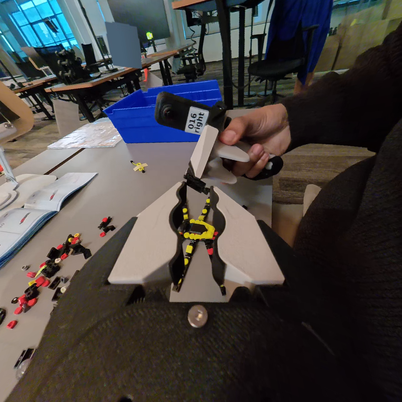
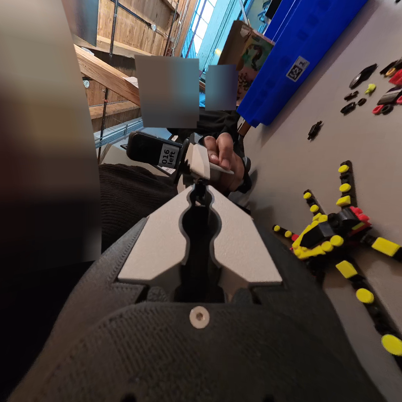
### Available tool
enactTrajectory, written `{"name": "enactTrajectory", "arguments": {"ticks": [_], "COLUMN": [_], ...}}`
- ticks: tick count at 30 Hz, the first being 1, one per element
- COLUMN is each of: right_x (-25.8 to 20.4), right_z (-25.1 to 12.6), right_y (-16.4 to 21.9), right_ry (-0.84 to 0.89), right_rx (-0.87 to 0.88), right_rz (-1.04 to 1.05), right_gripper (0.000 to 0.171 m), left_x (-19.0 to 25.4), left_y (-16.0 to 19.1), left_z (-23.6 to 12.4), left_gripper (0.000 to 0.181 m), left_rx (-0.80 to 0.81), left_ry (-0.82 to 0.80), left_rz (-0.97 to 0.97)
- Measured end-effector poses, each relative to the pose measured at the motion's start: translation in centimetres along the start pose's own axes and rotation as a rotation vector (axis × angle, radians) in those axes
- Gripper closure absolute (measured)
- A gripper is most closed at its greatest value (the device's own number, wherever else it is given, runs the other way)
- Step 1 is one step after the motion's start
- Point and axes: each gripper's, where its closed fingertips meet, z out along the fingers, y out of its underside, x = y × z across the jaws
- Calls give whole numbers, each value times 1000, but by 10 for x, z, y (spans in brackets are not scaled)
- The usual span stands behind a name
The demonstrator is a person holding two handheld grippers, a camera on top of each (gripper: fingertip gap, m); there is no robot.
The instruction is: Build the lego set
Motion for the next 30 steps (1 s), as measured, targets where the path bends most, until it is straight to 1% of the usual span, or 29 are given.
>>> {"name": "enactTrajectory", "arguments": {"ticks": [5, 7, 13, 17, 28, 30], "right_x": [-3, -2, -2, -1, 3, 2], "right_z": [4, 3, 4, 4, 5, 4], "right_y": [-2, -1, 0, 0, 0, 0], "right_ry": [-7, -6, 8, 10, 62, 64], "right_rx": [23, 20, 9, 7, 11, 10], "right_rz": [-29, -32, -46, -47, -93, -103], "right_gripper": [161, 164, 163, 164, 165, 165], "left_x": [-1, -1, -6, -6, -9, -10], "left_y": [-2, -3, -3, -2, 1, 1], "left_z": [0, 0, 0, 0, 1, 1], "left_gripper": [164, 164, 163, 164, 164, 164], "left_rx": [11, 10, 10, 7, -21, -30], "left_ry": [-8, -14, -51, -37, -79, -98], "left_rz": [-3, 9, 9, -13, 24, 54]}}
